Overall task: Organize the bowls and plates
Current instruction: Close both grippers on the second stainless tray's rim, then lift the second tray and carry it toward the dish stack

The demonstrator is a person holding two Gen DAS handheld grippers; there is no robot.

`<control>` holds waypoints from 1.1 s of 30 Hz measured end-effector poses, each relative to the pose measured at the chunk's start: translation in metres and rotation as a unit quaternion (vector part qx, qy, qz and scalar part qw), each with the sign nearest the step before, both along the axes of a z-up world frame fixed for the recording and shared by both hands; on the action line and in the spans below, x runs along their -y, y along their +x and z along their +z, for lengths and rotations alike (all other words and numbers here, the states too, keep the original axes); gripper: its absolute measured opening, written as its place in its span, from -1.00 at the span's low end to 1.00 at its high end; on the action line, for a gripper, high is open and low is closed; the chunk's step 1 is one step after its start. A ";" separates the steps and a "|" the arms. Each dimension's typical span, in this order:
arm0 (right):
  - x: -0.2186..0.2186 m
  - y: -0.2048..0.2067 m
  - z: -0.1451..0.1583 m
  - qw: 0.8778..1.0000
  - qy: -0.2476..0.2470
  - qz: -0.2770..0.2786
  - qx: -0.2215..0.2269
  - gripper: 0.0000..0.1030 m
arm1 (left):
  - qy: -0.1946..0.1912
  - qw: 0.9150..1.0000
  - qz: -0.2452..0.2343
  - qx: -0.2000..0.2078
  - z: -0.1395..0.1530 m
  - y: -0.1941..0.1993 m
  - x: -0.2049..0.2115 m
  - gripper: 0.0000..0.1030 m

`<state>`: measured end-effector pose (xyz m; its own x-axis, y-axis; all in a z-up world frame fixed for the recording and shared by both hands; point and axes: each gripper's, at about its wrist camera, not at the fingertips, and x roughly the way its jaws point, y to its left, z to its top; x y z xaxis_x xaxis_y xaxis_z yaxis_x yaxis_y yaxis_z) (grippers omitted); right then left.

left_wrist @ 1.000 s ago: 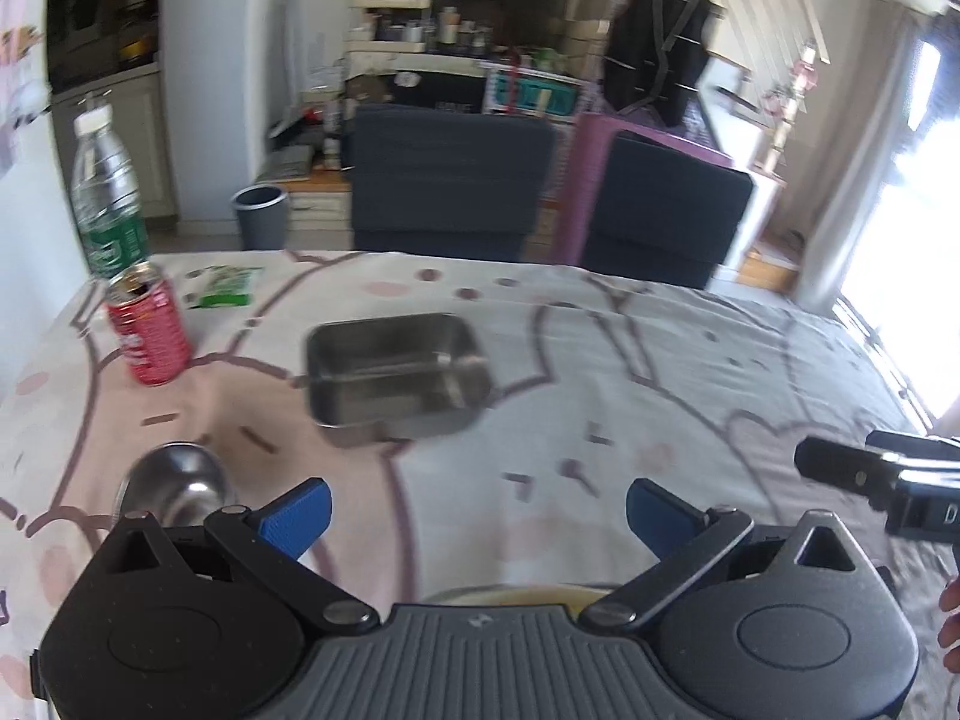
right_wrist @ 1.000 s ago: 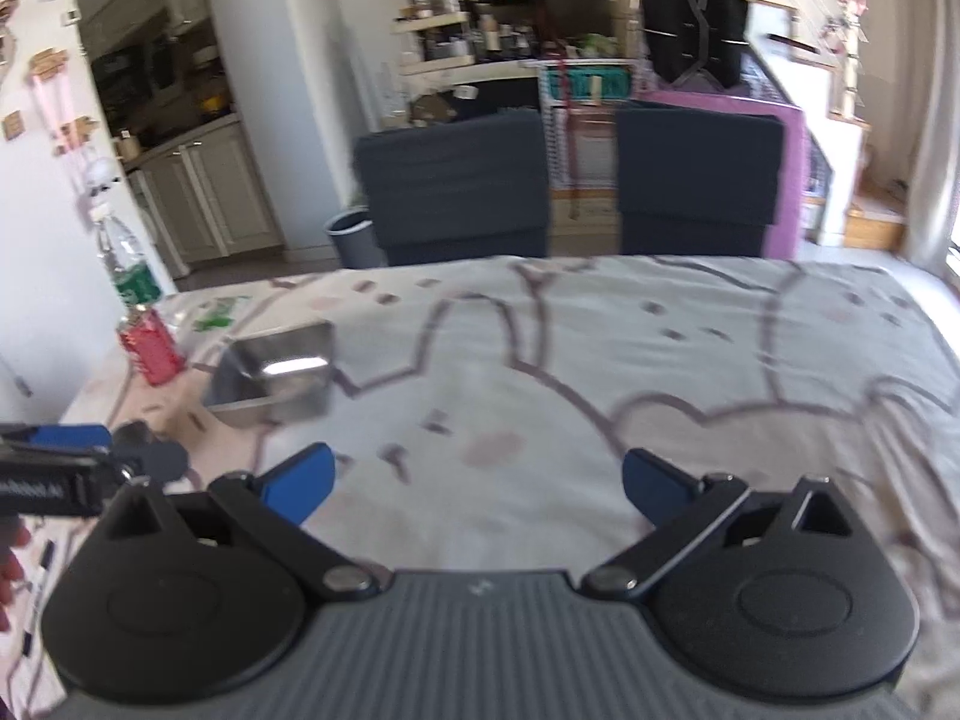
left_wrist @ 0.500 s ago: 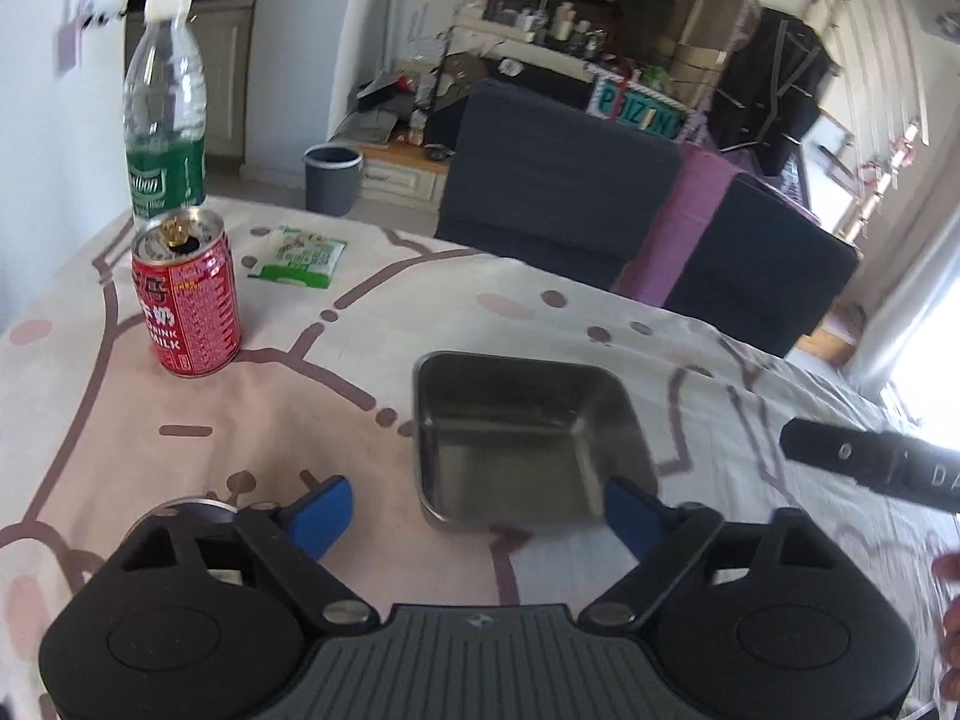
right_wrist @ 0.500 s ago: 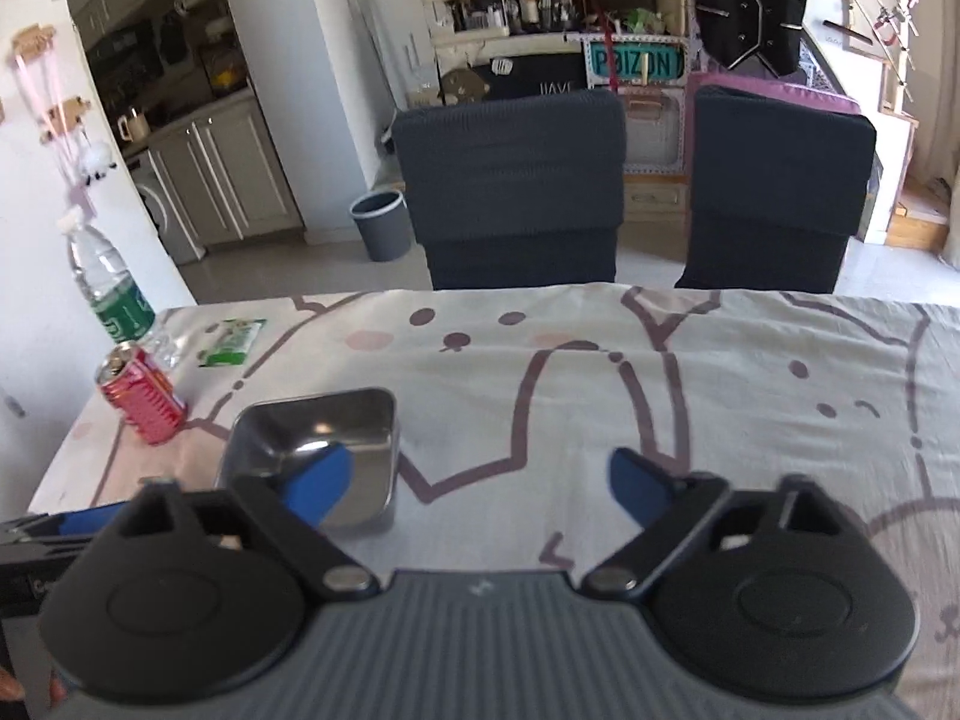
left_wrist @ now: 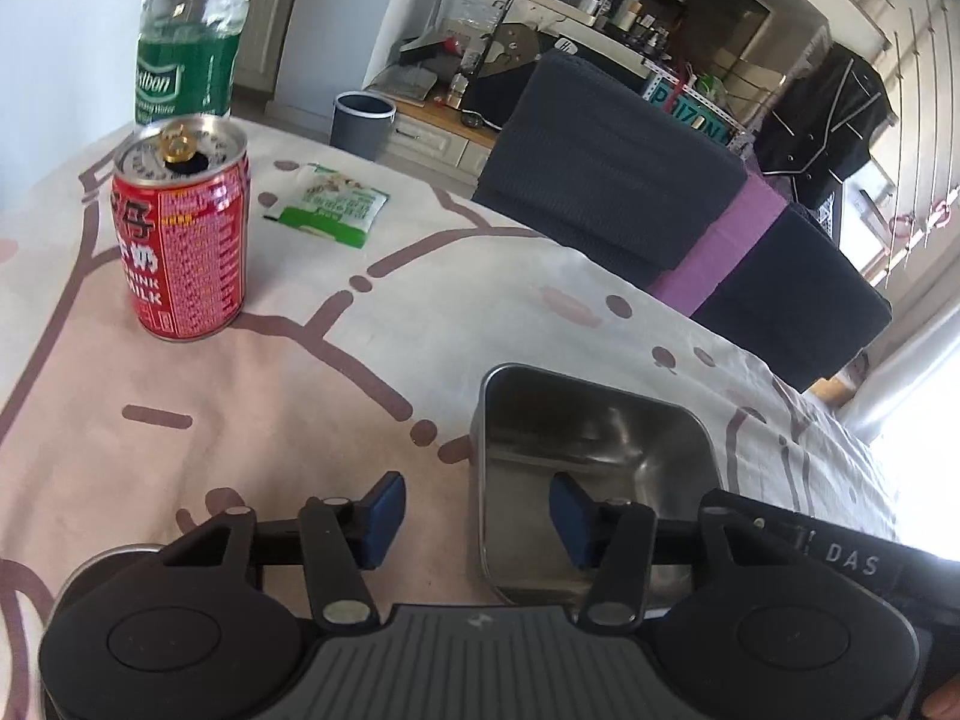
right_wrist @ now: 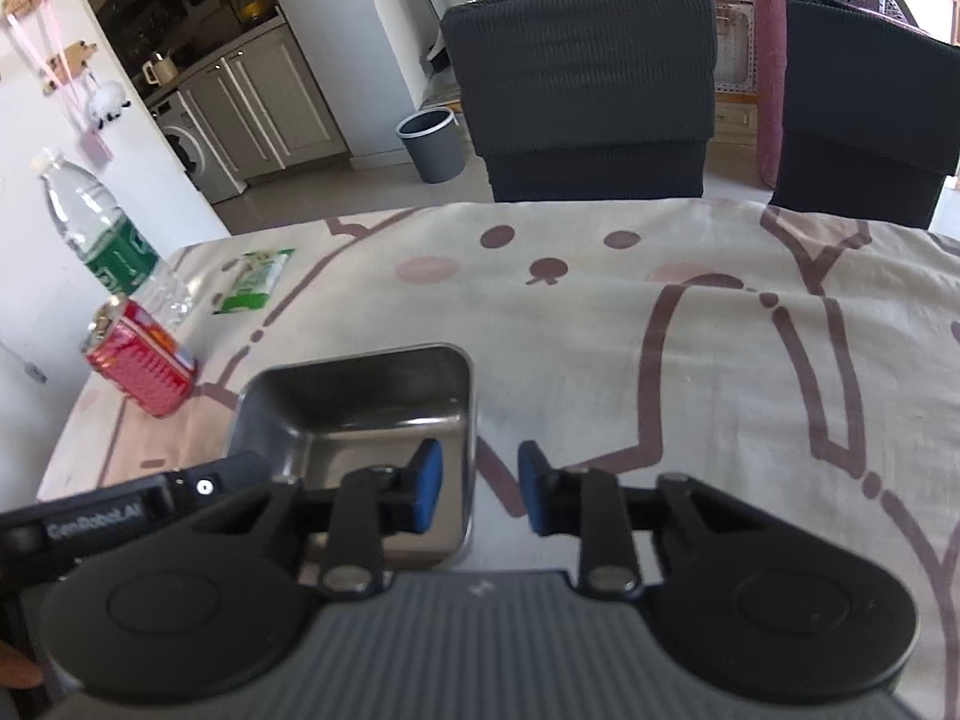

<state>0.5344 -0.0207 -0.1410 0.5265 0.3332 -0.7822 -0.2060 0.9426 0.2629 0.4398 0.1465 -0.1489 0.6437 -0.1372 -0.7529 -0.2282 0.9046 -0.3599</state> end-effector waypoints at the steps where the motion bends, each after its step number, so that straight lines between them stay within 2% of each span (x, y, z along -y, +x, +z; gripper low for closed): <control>1: -0.001 0.001 -0.003 1.000 -0.001 -0.001 0.001 -0.43 | -0.004 1.000 -0.002 0.000 -0.002 0.002 -0.001 -0.06; 2: -0.001 0.003 -0.005 1.000 0.000 0.000 0.000 -0.47 | -0.007 1.000 -0.002 0.000 -0.003 0.004 -0.001 -0.18; 3: -0.002 0.003 -0.005 1.000 0.001 0.001 0.000 -0.50 | -0.006 1.000 0.000 0.002 -0.004 0.005 -0.001 -0.39; 5: -0.003 0.004 -0.006 1.000 0.003 0.002 0.003 -0.69 | -0.006 1.000 0.005 0.004 -0.005 0.007 -0.001 -0.68; 10: -0.002 0.007 -0.005 1.000 0.011 0.012 0.005 -0.77 | -0.004 1.000 -0.001 0.014 -0.005 0.009 0.002 -0.72; 13: -0.003 0.006 -0.003 1.000 -0.002 0.018 0.012 -0.85 | 0.005 1.000 0.002 0.009 -0.005 0.008 0.002 -0.90; 15: -0.003 0.005 -0.002 1.000 -0.007 0.019 0.016 -0.92 | 0.004 1.000 0.001 0.005 -0.005 0.008 0.002 -0.91; 22: -0.001 -0.002 0.006 0.999 -0.012 0.014 0.029 -0.93 | 0.022 1.000 -0.017 -0.001 0.002 0.001 0.012 -0.94; 33: 0.031 -0.033 0.039 0.999 0.004 0.000 0.046 -0.93 | 0.046 0.998 -0.044 0.026 0.046 -0.030 0.047 -0.93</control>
